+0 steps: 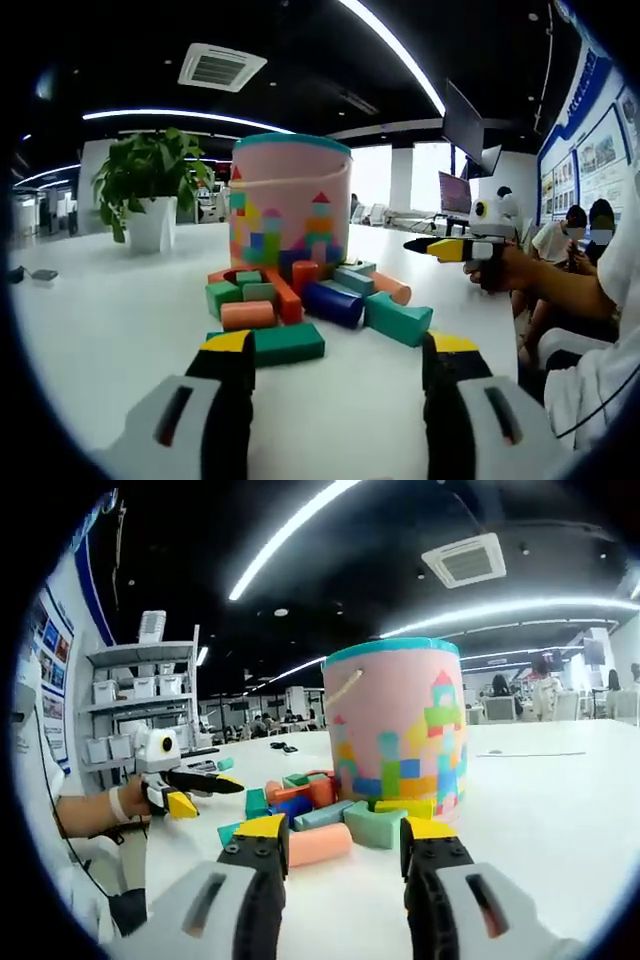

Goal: Arrange the toys in the designated storage area by placing each visible toy with the group until no toy remains scattered across the table.

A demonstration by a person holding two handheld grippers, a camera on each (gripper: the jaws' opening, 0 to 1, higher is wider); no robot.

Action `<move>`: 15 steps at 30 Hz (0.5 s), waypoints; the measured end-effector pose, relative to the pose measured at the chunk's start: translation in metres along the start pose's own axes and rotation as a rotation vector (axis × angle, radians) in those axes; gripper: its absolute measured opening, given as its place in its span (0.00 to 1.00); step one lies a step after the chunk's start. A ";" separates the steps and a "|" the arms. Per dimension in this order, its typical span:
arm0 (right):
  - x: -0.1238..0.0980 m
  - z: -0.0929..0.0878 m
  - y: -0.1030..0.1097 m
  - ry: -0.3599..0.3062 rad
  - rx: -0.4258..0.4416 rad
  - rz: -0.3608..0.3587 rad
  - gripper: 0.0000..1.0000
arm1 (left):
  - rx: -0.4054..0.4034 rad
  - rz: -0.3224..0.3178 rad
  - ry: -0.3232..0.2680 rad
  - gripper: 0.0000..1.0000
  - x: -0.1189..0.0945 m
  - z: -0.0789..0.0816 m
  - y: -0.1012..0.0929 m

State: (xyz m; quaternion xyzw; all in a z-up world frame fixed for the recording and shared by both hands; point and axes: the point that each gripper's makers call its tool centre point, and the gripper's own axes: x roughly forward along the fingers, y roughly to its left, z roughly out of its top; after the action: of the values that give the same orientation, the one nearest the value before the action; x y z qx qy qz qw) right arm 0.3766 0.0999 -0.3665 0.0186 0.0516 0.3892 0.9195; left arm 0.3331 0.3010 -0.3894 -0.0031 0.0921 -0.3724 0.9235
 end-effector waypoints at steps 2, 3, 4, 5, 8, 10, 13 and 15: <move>0.001 -0.002 -0.001 0.006 0.003 -0.005 0.42 | -0.001 -0.001 0.001 0.70 0.000 0.000 0.000; 0.001 -0.003 -0.002 0.011 0.007 -0.008 0.42 | -0.002 -0.001 0.002 0.70 0.000 0.000 0.000; 0.000 -0.005 -0.004 0.015 0.008 -0.013 0.41 | -0.001 -0.001 0.005 0.70 0.000 -0.001 0.000; 0.000 -0.006 -0.005 0.020 0.009 -0.018 0.40 | -0.001 0.000 0.008 0.70 0.000 -0.002 0.000; -0.001 -0.009 -0.008 0.030 0.021 -0.023 0.40 | 0.001 0.003 0.015 0.70 0.001 -0.003 0.000; -0.002 -0.009 -0.009 0.030 0.029 -0.026 0.44 | 0.002 0.005 0.017 0.70 0.001 -0.003 0.000; -0.002 -0.009 -0.010 0.031 0.032 -0.034 0.53 | 0.001 0.008 0.017 0.70 0.000 -0.003 0.000; -0.002 -0.012 -0.010 0.044 0.028 -0.033 0.53 | 0.001 0.009 0.018 0.70 0.000 -0.003 0.001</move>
State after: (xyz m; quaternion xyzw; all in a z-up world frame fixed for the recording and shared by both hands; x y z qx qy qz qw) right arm 0.3813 0.0913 -0.3786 0.0221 0.0778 0.3735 0.9241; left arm 0.3331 0.3014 -0.3928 0.0015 0.1004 -0.3681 0.9243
